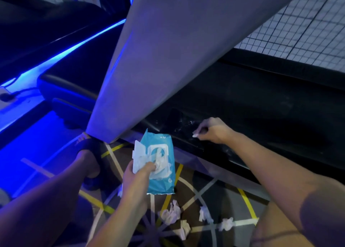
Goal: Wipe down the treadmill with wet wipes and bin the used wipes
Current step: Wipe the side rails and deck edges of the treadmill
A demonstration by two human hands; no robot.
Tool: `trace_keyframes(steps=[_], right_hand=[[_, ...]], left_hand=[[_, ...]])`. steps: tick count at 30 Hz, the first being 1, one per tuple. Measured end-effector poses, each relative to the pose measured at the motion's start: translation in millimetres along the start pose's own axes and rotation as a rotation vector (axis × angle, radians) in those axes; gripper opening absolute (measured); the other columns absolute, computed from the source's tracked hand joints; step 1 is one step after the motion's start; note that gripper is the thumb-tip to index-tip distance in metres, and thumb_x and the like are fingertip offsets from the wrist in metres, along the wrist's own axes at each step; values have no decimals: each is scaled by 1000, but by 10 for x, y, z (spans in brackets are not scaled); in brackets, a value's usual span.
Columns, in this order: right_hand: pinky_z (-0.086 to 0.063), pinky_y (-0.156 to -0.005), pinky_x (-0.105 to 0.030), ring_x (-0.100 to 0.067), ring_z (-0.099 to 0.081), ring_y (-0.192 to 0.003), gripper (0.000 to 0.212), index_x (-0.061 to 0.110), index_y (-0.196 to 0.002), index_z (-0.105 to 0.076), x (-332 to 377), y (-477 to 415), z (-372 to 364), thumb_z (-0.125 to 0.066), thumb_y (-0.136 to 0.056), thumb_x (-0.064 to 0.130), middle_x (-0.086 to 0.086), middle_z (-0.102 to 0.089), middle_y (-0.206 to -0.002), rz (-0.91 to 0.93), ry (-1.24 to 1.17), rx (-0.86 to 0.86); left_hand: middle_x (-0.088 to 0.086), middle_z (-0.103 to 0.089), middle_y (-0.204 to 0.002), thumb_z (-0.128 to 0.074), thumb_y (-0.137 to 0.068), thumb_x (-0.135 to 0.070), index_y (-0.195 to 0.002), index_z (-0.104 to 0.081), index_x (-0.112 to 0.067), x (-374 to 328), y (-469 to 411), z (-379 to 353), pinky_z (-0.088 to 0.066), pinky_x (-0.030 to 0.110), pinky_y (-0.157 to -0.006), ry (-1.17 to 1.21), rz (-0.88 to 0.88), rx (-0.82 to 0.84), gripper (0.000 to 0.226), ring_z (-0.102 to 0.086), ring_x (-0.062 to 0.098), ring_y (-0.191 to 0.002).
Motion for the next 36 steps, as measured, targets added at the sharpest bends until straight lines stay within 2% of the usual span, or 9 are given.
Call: trace_keyframes(steps=[4,9,13,16,19,22,27,31,36], right_hand=[[-53,-71,-15,-3,-67,-81,8,24,-84,-80,-120,-9,137,-84,-78,25,12,-75,-85,-123,167,117],[-49,-79,-25,-24,-69,-101,12,16,-99,-78,-282,-254,138,-68,-92,16,-7,-75,-102,-207,137,-246],[-42,-91,-17,-25,-65,-112,27,12,-113,-76,-98,-316,-59,-58,-96,4,-8,-71,-120,-101,79,-281],[-41,-83,-7,-21,-68,-100,23,10,-100,-79,118,-214,-109,-65,-87,-1,-8,-73,-111,14,20,-233],[-56,-89,-29,-18,-73,-90,14,17,-77,-77,192,11,-159,-78,-77,3,-4,-76,-94,83,-32,-157],[-58,-82,-33,-17,-71,-82,15,22,-67,-70,33,174,-128,-77,-78,14,0,-75,-82,-22,69,-189],[-52,-67,-25,-17,-67,-80,9,17,-80,-74,-285,-28,16,-71,-85,9,-4,-72,-87,-268,39,-234],[-48,-84,-21,-23,-70,-98,24,13,-98,-79,-219,-264,-11,-59,-90,2,-8,-76,-103,-165,-17,-371],[-52,-90,-24,-18,-71,-93,24,13,-92,-81,253,-114,-268,-67,-81,-3,-4,-76,-101,120,-79,-264]], left_hand=[[4,-80,-112,-71,-94,-9,-131,-65,-18,3,-14,-21,-62,33,-66,13,5,-25,39,-80,23,-91],[4,-80,-109,-69,-96,-8,-126,-65,-20,-56,65,-177,-59,25,-53,33,35,-2,32,-79,21,-87],[5,-81,-105,-69,-96,-8,-125,-68,-19,-115,88,-205,-59,26,-52,65,59,13,31,-80,22,-84],[4,-82,-106,-70,-96,-9,-129,-67,-19,-160,44,-150,-61,30,-58,79,58,-8,34,-81,24,-86],[5,-81,-105,-69,-96,-9,-129,-67,-18,-162,1,-91,-60,30,-56,106,58,-29,35,-81,23,-84],[7,-80,-109,-70,-96,-10,-132,-65,-17,-134,-21,-59,-58,27,-52,117,52,-55,37,-80,24,-85],[4,-80,-111,-70,-96,-9,-130,-65,-20,-101,-4,-196,-62,29,-57,137,54,-58,37,-80,24,-90],[4,-80,-111,-71,-95,-7,-130,-65,-20,-116,8,-292,-64,31,-61,121,44,-41,38,-80,23,-90],[3,-78,-114,-71,-96,-7,-135,-62,-20,-134,-1,-302,-63,30,-61,140,29,-60,42,-79,22,-91]])
Point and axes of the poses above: each hand's wrist, its own y-axis away from the middle knuckle, its own z-axis out of the back of the hand, x = y × z, the point moved 5 cm from there along -y, towards the middle knuckle
